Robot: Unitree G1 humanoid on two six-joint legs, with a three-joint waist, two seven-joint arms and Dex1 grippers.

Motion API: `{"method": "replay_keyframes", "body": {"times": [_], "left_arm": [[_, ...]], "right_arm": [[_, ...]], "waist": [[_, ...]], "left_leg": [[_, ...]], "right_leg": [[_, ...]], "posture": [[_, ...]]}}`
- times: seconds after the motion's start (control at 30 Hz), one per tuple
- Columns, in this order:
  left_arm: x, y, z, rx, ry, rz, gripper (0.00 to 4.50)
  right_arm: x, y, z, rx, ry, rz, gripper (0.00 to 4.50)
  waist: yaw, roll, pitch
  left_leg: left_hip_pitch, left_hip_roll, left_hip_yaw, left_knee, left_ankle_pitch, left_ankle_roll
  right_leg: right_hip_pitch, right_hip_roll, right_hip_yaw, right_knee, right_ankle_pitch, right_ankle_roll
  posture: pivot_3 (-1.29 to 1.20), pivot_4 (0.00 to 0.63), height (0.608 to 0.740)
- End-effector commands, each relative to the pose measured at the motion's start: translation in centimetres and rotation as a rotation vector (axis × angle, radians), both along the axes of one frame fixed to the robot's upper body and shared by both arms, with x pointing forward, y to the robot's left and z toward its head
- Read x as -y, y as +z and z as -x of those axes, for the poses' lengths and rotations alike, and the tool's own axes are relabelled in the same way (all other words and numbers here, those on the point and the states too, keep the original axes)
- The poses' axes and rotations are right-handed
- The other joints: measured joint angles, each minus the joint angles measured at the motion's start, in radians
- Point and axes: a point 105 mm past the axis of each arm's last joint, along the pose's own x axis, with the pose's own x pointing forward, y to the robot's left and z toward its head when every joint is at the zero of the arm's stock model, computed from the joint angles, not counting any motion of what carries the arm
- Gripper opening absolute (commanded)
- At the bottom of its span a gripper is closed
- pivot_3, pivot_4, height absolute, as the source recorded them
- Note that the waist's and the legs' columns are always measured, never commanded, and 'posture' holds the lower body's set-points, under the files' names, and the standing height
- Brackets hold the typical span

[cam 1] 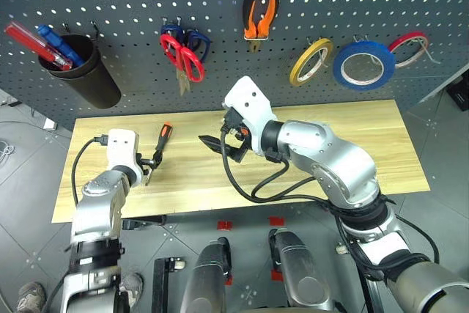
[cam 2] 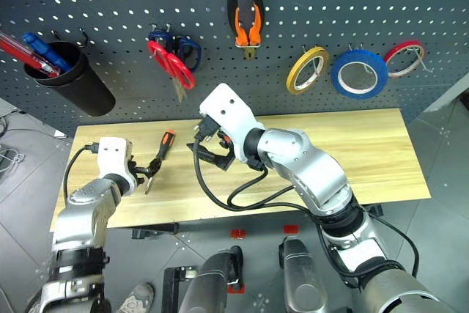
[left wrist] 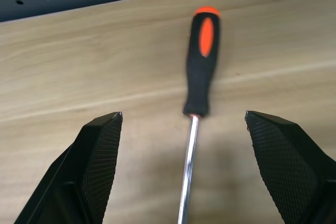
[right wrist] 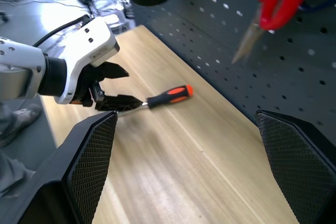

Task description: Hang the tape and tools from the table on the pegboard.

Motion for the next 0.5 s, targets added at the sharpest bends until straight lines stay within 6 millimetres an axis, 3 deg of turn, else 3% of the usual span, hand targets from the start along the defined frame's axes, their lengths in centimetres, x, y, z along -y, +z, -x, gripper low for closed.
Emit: {"method": "replay_keyframes", "body": {"times": [0.03,0.27,0.37,0.5], "left_arm": [[-0.4,-0.3,-0.9,-0.01,-0.021,0.017,3.95],[-0.1,-1.7,-2.8,-0.107,-0.054,-0.007,3.95],[0.1,-1.7,-3.1,-0.125,-0.073,-0.008,3.34],[0.5,-2.3,-2.8,-0.161,-0.113,-0.013,2.16]], "right_arm": [[-0.4,1.3,0.5,0.039,0.014,-0.017,4.5],[-0.4,1.7,0.6,0.031,0.026,-0.006,4.5],[-0.3,1.7,1.1,0.016,0.072,0.001,4.5],[-0.4,2.0,3.1,0.086,0.233,0.021,4.5]], "waist": [[-0.002,0.0,0.004],[-0.015,-0.002,0.014],[-0.021,-0.002,0.014],[-0.024,-0.002,0.014]], "left_leg": [[0.0,0.0,0.0,0.0,0.0,0.0],[-0.006,0.0,0.003,0.0,0.002,-0.004],[-0.006,-0.001,0.004,0.0,0.002,-0.004],[-0.006,-0.001,0.004,0.0,0.002,-0.004]], "right_leg": [[-0.001,0.0,0.0,0.0,0.0,0.0],[-0.009,-0.001,-0.001,0.001,0.002,-0.003],[-0.009,-0.002,0.0,0.0,0.002,-0.003],[-0.009,-0.002,0.0,0.001,0.002,-0.003]], "posture": [[-0.34,0.462,0.74],[-0.38,0.462,0.74],[-0.38,0.451,0.74],[-0.38,0.425,0.74]]}}
